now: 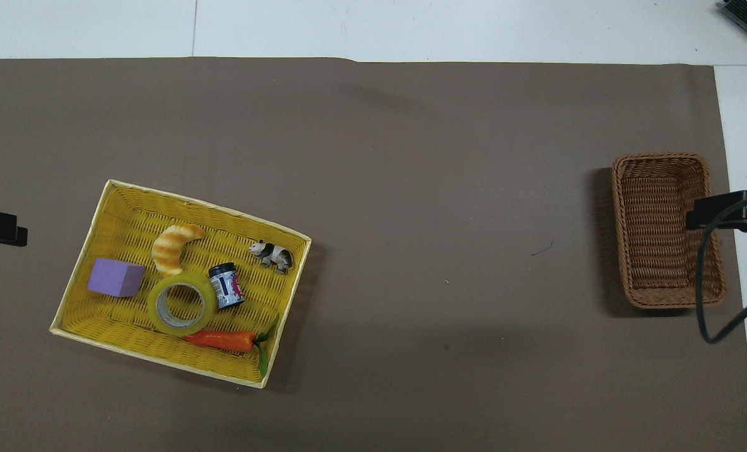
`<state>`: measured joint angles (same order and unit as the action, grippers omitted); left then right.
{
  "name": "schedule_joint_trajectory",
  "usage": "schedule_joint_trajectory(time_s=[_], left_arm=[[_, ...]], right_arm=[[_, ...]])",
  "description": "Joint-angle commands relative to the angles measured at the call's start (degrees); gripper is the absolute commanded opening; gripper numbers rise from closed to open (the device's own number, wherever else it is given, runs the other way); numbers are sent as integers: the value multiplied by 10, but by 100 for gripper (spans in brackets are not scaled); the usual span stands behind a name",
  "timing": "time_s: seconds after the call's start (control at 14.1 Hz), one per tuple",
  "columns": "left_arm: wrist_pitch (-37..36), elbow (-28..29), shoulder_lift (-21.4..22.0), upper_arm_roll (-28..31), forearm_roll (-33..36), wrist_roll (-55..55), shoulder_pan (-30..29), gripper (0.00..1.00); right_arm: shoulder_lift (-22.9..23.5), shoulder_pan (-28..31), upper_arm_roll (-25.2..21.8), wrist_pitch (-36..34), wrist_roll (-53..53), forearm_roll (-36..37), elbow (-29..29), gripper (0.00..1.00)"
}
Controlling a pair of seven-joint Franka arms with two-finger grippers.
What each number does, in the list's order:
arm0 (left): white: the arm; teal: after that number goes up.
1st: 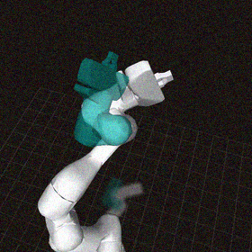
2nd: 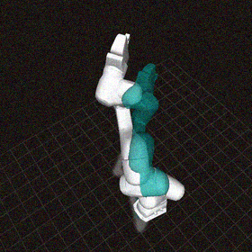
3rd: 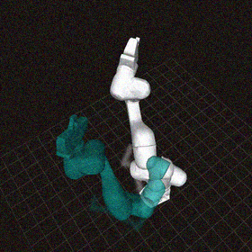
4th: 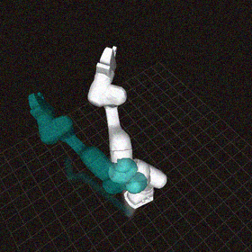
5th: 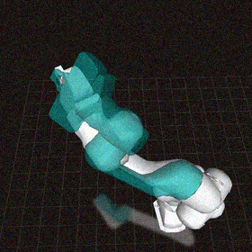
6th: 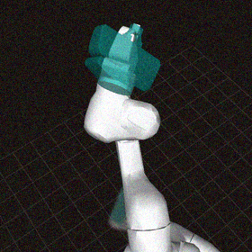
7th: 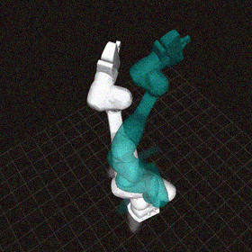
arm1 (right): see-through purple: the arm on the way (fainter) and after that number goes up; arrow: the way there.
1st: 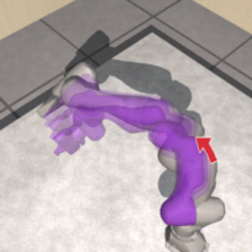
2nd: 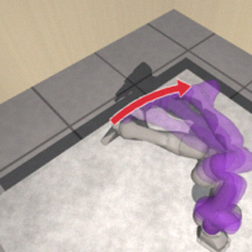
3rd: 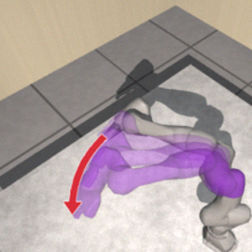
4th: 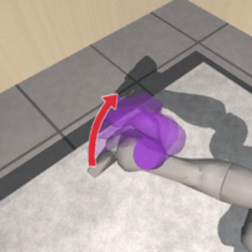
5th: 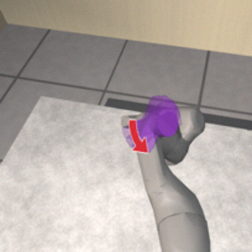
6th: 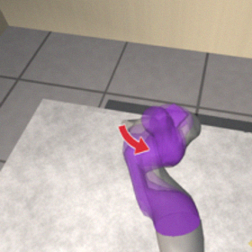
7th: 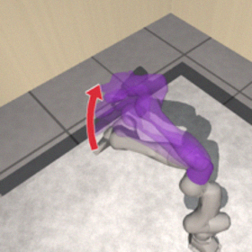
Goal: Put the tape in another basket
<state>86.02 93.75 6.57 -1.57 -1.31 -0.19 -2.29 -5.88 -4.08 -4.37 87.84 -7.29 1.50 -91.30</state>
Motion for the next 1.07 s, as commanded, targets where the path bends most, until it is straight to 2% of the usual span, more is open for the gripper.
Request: schedule_joint_trajectory(time_s=[0.0, 0.57, 1.0], left_arm=[[-16, 10, 15, -4, 9, 2, -4, 100], [-5, 15, 15, -5, 9, 2, 5, 100], [28, 42, 15, -6, 9, 0, 7, 100]], right_arm=[[3, 7, 2, -11, 11, -11, 9, 100], [3, 7, 2, -12, 11, -11, 9, 100], [3, 7, 2, -11, 11, -11, 9, 100]])
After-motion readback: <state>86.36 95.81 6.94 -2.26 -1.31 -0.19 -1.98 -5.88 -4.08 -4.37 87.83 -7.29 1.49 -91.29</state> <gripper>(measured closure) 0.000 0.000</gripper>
